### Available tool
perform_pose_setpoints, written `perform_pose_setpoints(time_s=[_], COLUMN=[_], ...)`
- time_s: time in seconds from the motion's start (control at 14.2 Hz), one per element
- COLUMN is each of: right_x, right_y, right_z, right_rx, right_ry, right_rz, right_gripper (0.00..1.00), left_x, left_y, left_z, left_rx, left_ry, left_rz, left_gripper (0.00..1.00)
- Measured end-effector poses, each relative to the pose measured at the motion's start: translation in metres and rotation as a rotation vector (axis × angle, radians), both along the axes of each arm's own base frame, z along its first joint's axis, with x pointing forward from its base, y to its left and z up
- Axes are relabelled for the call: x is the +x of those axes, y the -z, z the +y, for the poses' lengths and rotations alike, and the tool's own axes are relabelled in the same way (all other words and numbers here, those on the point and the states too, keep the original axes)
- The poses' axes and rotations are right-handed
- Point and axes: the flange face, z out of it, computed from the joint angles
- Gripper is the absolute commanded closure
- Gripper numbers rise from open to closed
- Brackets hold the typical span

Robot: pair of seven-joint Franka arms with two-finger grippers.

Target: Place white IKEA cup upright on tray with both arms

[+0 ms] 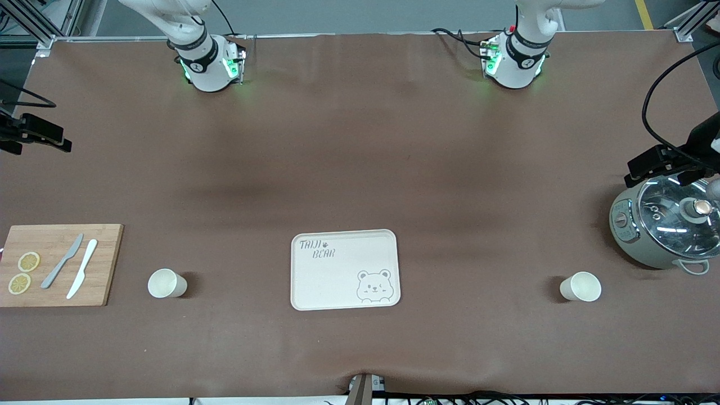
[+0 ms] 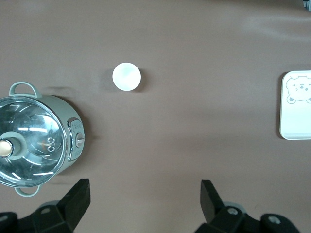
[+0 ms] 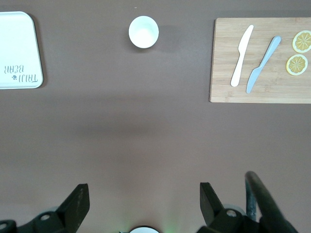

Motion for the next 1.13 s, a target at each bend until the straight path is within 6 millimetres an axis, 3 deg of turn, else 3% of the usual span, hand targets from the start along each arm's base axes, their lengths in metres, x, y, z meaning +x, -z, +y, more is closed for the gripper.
perform_pose_setpoints(time_s=[0.42, 0.63, 0.92, 1.13], right_x=[0.002, 0.016, 0.04, 0.07], right_y=[0.0, 0.012, 0.046, 0.091], right_z=[0.003, 0.002, -0.001, -0.009], right_rx=[0.002, 0.003, 0.014, 0.017], right_ry=[-0.005, -0.004, -0.002, 0.009], right_rz=[-0.007, -0.039, -0.035, -0.055], right_gripper=[0.0, 0.0, 0.0, 0.0], left_x=[0.0, 0.002, 0.015, 0.027], left_y=[0.001, 0.015, 0.052, 0.076], left_z=[0.002, 0.005, 0.011, 0.024], left_rx=[0.0, 0.002, 0.009, 0.022], left_ry=[-0.002, -0.008, -0.012, -0.007], left_rz=[0.003, 0.037, 0.097, 0.112], left_gripper=[0.0, 0.0, 0.0, 0.0])
